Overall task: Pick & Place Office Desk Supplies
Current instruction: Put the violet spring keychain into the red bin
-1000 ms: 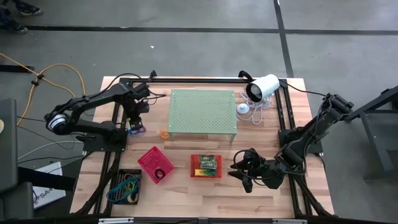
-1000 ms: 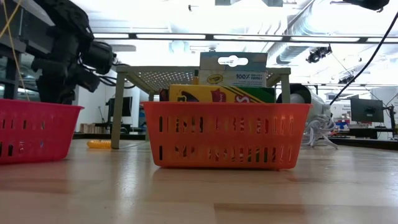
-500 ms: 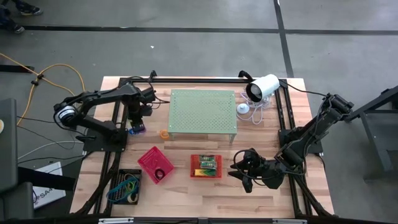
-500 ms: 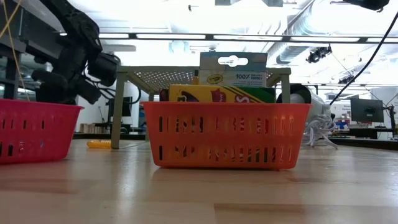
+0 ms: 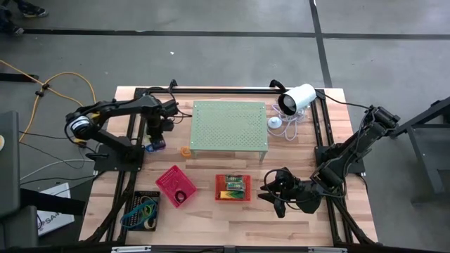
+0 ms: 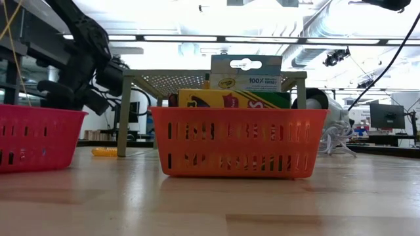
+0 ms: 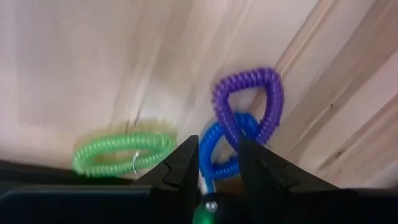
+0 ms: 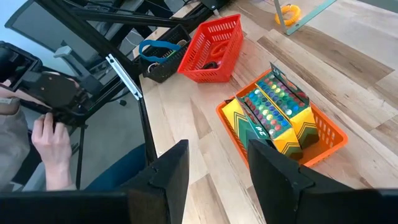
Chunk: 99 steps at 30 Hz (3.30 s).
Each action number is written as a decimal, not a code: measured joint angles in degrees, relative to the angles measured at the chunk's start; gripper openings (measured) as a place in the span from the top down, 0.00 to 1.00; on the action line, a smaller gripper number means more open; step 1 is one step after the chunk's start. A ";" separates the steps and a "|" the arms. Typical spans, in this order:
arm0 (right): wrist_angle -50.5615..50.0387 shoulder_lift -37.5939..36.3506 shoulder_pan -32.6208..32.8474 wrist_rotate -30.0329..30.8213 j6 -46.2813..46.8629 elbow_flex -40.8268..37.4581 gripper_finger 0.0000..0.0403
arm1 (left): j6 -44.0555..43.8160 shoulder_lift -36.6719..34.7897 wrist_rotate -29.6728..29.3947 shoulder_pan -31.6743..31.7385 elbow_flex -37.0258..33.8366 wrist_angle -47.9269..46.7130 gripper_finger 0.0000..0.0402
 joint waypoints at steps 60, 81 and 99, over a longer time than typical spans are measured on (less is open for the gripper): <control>0.00 0.00 0.01 0.00 0.00 0.00 0.63 | 1.66 4.51 2.61 -1.07 -1.07 5.75 0.82; 0.00 -0.02 0.01 0.00 0.00 0.00 0.63 | 1.84 3.85 3.09 0.51 -0.88 5.54 0.96; 0.00 0.00 0.01 0.00 -0.02 0.00 0.63 | 2.20 -13.19 4.87 6.10 4.21 2.79 0.96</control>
